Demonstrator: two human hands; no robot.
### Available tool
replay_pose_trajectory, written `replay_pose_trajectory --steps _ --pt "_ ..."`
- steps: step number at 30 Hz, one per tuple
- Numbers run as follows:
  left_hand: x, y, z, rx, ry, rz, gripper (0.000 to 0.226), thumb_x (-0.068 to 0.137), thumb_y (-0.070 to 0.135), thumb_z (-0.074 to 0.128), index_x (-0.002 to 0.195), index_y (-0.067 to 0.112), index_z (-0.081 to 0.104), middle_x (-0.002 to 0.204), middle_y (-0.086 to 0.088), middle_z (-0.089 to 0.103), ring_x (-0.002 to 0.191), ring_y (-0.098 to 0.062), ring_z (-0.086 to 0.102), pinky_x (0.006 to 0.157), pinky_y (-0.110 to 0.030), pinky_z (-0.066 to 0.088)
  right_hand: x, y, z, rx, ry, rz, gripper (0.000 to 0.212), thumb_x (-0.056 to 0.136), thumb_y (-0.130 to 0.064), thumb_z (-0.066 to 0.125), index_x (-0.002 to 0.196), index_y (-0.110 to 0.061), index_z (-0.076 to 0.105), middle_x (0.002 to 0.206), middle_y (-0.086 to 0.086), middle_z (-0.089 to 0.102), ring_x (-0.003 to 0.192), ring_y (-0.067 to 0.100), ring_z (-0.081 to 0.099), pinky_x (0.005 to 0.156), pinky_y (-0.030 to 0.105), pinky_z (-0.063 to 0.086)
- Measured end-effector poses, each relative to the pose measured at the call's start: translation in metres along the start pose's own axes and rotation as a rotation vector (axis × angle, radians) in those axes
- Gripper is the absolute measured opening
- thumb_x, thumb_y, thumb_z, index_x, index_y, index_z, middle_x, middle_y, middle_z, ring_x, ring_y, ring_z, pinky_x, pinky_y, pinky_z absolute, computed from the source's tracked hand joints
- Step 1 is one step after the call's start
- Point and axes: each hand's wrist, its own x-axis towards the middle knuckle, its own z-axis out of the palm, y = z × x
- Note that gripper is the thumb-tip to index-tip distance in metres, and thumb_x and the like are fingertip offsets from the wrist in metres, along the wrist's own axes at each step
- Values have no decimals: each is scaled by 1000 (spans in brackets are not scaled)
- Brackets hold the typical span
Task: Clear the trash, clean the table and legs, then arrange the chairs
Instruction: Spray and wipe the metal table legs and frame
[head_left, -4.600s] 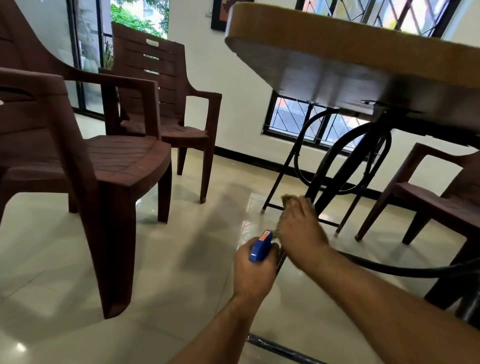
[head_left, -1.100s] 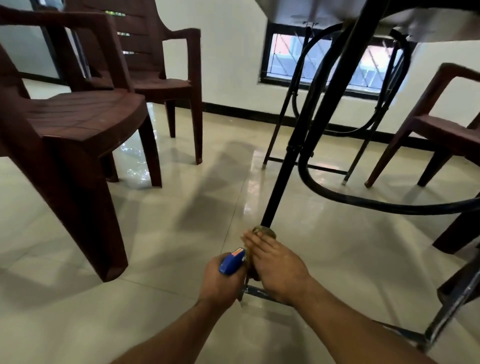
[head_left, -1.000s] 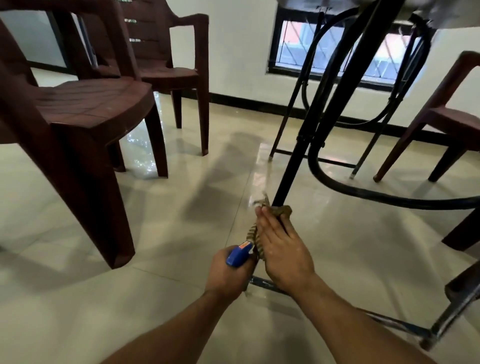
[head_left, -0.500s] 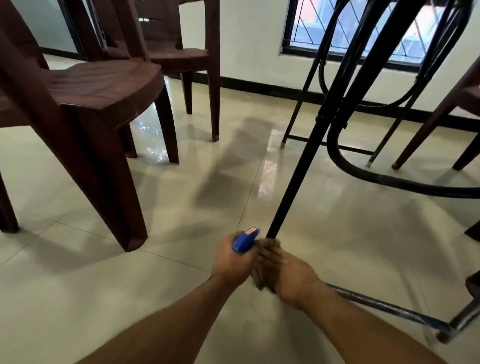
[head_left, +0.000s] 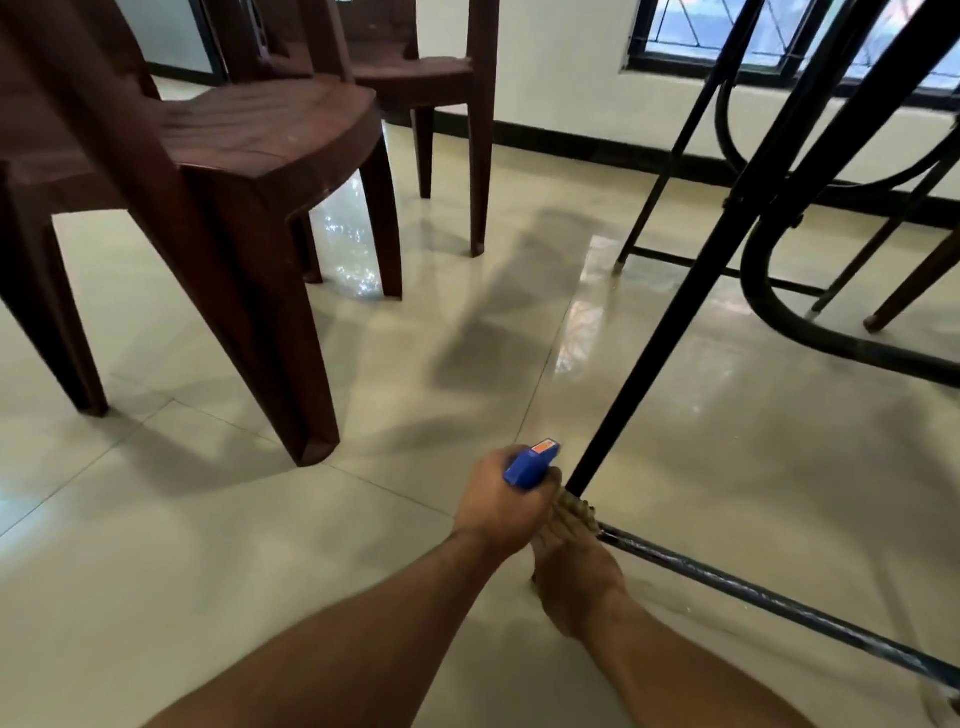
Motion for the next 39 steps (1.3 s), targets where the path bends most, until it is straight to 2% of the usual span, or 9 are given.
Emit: replay_pose_trajectory --steps 3,7,9,11,14,24,29,34,39 --pt "-7 2 -5 4 -9 -16 22 90 24 71 86 38 54 83 2 64 76 -14 61 80 -32 59 4 3 -14 201 -115 -14 52 101 -26 46 151 -16 39 160 6 32 149 25 23 122 39 16" --pt "-20 10 -9 6 -25 -16 26 91 22 70 84 37 50 81 2 62 75 -16 60 82 -37 59 18 -6 -11 307 -299 -60 54 98 -16 48 149 -4 37 156 20 32 148 35 23 123 44 15" --pt "-26 20 -11 28 -31 17 27 92 20 69 81 36 50 77 2 61 72 -15 59 76 -33 58 11 -16 4 753 -367 54 57 96 -6 51 149 -1 35 153 25 34 141 34 34 117 40 29" --pt "-28 25 -13 52 -59 62 20 92 19 68 80 29 56 73 0 63 63 -10 58 70 -32 58 -3 -26 17 1176 -411 311 47 96 -6 51 143 -9 46 126 20 53 99 22 60 82 36 52" --pt "-25 30 -15 41 -90 104 16 92 16 68 80 24 60 71 -4 64 55 -6 56 60 -27 57 -41 -14 -13 2004 -632 601 25 105 -11 36 105 -4 60 72 19 62 48 22 57 46 26 46" --pt "-25 10 55 159 -227 26 10 84 25 71 78 23 64 65 -1 63 58 -17 57 60 -37 54 -154 78 -14 2419 -287 1208 45 105 -29 35 114 5 64 107 32 69 86 43 72 80 58 54" --pt "-40 1 123 154 -401 18 13 83 28 71 77 19 64 63 -1 59 57 -19 52 61 -41 51 -235 119 24 2459 165 1568 38 105 -27 37 118 0 61 108 29 70 101 44 66 94 68 46" --pt "-74 2 197 192 -617 67 20 76 40 68 77 21 62 59 5 54 55 -16 48 58 -30 44 -299 143 59 2331 513 1817 30 106 -28 38 99 -9 61 83 17 63 77 34 59 83 53 51" --pt "-91 15 259 211 -736 88 14 80 36 68 75 24 63 64 5 58 58 -13 50 61 -29 48 -307 160 85 2197 699 1881 23 96 -23 63 116 -12 59 100 14 66 94 34 64 75 47 54"
